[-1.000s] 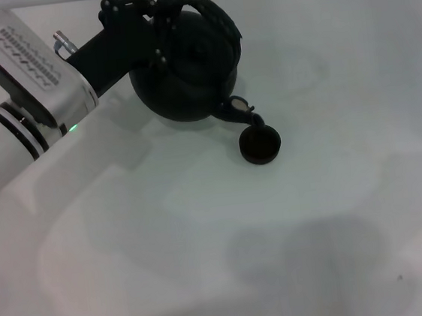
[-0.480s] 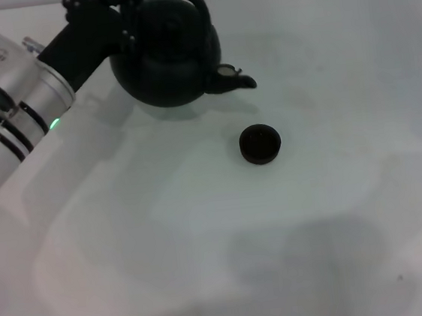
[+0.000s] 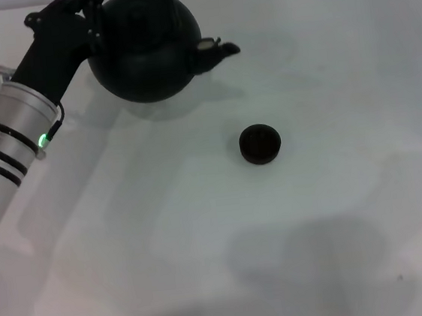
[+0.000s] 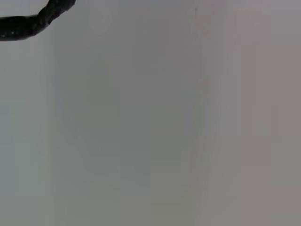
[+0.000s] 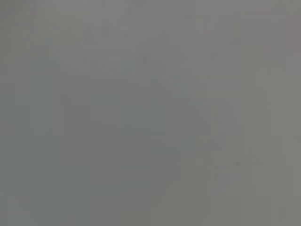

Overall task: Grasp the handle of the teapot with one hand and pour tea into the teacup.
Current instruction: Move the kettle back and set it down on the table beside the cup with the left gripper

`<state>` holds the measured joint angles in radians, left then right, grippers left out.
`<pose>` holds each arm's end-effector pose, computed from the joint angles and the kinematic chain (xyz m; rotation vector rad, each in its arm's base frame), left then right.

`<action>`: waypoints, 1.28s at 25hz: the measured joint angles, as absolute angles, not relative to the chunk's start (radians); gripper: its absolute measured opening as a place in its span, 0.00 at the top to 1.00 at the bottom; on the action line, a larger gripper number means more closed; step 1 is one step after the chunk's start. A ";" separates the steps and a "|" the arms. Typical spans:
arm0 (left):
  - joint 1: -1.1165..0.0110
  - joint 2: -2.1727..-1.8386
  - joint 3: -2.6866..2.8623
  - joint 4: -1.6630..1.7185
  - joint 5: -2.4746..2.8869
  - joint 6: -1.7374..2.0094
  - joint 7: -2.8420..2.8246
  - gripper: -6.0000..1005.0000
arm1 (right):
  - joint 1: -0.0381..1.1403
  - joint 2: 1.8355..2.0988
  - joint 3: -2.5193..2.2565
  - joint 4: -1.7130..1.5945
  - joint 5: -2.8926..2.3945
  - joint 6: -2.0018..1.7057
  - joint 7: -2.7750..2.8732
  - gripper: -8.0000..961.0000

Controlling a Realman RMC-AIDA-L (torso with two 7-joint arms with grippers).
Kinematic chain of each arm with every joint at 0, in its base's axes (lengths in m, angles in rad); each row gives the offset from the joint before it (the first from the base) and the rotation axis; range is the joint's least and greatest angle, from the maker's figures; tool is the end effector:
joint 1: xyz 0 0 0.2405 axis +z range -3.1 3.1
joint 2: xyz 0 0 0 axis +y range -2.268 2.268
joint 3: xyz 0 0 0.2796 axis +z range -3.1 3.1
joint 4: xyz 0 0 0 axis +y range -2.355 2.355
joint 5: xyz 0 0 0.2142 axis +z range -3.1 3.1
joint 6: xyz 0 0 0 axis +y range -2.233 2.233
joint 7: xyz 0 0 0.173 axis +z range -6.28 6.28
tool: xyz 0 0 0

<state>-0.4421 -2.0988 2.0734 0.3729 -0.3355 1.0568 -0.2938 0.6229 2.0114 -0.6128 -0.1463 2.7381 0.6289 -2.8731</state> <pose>-0.2615 0.3843 -0.0776 -1.8693 -0.4928 -0.9178 0.4182 0.4427 0.0636 -1.2328 0.9112 0.4628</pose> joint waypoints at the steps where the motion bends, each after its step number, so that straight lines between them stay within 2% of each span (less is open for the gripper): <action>1: -0.435 -2.098 2.125 0.384 -0.411 1.056 -0.291 0.89 | 0.623 2.011 -0.612 -0.146 2.738 0.629 -2.873 0.12; 7: -0.405 -2.095 2.268 0.404 -0.621 1.056 -0.232 0.89 | 0.622 2.011 -0.610 -0.148 2.738 0.629 -2.873 0.12; 18: -0.324 -2.094 2.285 0.422 -0.690 1.057 -0.140 0.89 | 0.624 2.009 -0.609 -0.154 2.738 0.629 -2.873 0.12; 32: -0.320 -2.097 2.363 0.419 -0.708 1.021 -0.132 0.89 | 0.626 2.012 -0.609 -0.150 2.737 0.629 -2.873 0.12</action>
<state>-0.3204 -2.0971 2.3628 0.4185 -0.7076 1.0209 -0.1320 0.6263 2.0121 -0.6089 -0.1497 2.7368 0.6289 -2.8731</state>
